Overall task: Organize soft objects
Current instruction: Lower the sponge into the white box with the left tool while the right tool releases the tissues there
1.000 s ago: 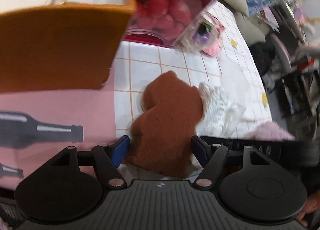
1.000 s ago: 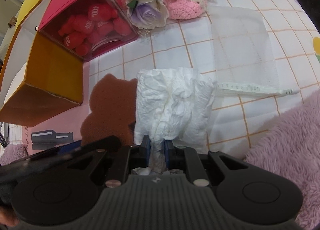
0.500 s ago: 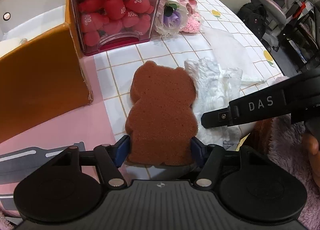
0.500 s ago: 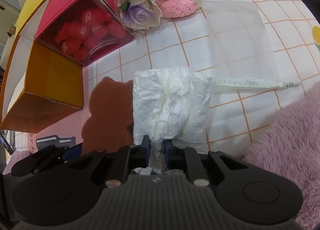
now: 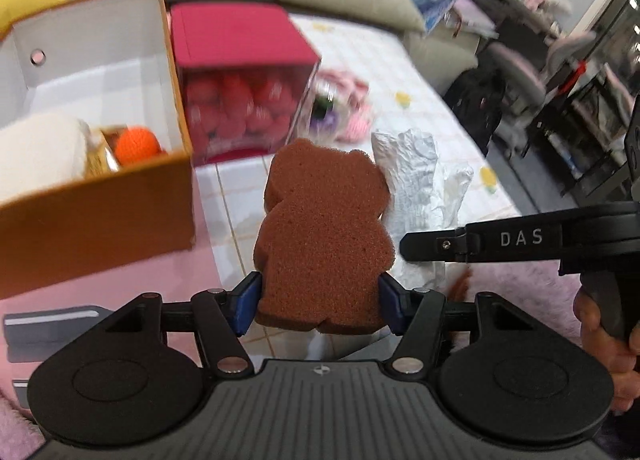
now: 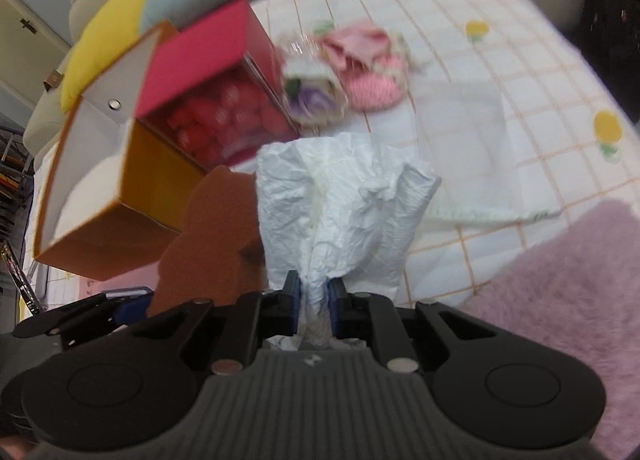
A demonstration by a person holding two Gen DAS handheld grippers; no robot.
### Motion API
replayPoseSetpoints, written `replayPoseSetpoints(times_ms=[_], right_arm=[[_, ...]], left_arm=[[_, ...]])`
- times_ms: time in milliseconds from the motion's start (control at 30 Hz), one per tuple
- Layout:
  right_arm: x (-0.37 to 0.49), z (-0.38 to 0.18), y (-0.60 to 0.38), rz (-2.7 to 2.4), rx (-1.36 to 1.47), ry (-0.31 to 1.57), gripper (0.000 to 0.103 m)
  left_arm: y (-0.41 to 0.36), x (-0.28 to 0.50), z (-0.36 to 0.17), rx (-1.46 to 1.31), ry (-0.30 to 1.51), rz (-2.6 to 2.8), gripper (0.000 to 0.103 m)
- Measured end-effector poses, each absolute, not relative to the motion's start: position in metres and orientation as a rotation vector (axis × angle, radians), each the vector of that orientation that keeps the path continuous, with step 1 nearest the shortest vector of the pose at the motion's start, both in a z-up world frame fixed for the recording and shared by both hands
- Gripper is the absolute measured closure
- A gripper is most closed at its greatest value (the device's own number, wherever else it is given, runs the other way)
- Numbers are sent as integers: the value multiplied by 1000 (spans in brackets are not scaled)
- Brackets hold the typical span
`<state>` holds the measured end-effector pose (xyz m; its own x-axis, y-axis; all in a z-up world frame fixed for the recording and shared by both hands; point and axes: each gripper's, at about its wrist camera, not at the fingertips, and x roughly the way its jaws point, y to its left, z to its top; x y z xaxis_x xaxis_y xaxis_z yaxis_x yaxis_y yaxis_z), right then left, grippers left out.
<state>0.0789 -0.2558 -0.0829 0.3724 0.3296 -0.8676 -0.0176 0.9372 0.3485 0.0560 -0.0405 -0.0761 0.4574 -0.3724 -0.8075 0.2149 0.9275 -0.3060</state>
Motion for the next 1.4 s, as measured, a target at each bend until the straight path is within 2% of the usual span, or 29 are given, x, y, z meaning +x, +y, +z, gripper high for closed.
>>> replayPoseSetpoints(times_ms=[367, 633, 967, 1400], right_arm=[[93, -3, -221, 367, 267, 992, 91], [133, 23, -146, 556, 197, 941, 91], [199, -5, -55, 639, -29, 998, 91], [243, -50, -16, 606, -283, 1022, 91]], left_arm=[[12, 50, -17, -283, 795, -233, 34], [71, 72, 0, -328, 755, -49, 34], [107, 124, -12, -225, 805, 71, 34], [110, 178, -50, -28, 910, 111, 34]])
